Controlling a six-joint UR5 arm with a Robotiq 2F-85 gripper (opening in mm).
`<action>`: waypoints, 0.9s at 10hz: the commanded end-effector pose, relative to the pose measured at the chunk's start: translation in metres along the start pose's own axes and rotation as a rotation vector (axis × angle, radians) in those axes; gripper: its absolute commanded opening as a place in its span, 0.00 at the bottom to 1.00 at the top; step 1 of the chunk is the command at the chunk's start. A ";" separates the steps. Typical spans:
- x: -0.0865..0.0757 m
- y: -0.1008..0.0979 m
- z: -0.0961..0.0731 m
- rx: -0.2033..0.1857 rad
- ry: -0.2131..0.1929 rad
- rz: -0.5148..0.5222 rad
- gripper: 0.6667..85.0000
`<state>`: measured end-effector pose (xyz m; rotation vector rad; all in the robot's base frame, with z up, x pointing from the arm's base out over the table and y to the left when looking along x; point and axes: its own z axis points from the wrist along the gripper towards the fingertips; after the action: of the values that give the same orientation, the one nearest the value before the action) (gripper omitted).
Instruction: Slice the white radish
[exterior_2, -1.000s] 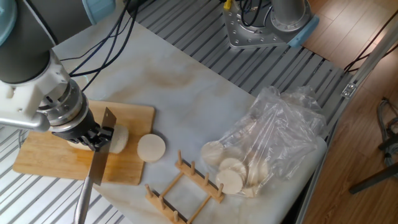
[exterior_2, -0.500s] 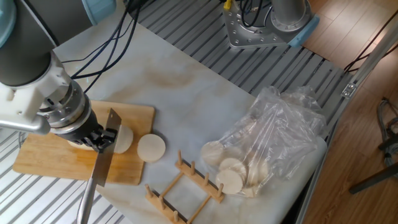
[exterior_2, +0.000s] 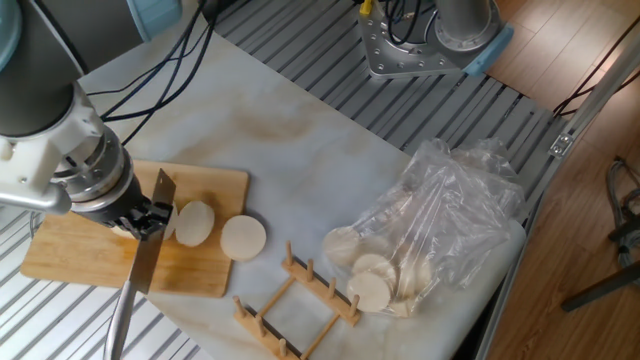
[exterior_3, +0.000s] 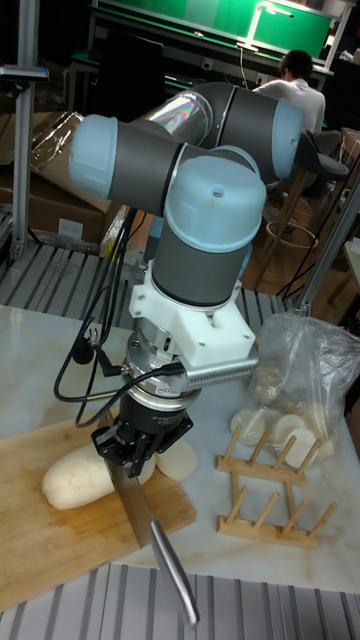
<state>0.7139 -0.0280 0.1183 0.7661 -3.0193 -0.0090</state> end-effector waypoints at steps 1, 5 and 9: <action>0.003 -0.006 0.004 0.009 -0.015 -0.007 0.01; 0.000 -0.005 0.021 0.027 -0.046 0.010 0.01; 0.004 0.003 0.023 0.031 -0.048 0.050 0.01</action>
<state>0.7108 -0.0317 0.0980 0.7429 -3.0664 0.0316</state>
